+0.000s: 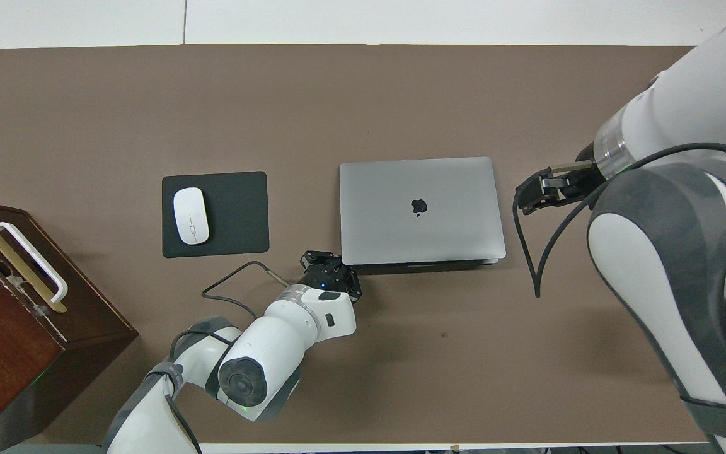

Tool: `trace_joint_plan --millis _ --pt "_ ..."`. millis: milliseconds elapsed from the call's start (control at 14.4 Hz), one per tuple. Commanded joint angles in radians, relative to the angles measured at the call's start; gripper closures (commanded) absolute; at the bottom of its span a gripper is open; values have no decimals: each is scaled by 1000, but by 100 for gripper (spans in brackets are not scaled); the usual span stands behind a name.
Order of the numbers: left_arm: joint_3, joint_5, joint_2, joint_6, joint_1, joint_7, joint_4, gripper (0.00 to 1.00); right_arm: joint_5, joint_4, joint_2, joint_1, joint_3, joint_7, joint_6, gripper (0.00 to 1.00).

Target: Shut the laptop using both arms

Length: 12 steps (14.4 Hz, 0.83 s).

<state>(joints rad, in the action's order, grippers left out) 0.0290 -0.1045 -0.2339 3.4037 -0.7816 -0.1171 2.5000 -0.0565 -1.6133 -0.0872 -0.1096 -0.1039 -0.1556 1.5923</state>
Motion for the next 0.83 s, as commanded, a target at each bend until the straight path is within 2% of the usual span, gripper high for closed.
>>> trace_joint_plan --millis 0,208,347,555,763 --pt "12 -11 -12 -9 -25 16 54 100 20 -30 43 21 -8 22 -26 0" --pt "12 -11 11 -17 -21 27 56 100 46 -45 63 13 -5 19 -37 0" --pt "12 -11 60 -67 -16 27 60 100 72 -82 75 13 1 22 16 0" --pt "12 -11 204 -293 15 20 59 100 57 -115 93 13 43 21 26 0" --pt "12 -11 362 -593 76 -12 36 100 57 -109 95 19 49 19 32 0"
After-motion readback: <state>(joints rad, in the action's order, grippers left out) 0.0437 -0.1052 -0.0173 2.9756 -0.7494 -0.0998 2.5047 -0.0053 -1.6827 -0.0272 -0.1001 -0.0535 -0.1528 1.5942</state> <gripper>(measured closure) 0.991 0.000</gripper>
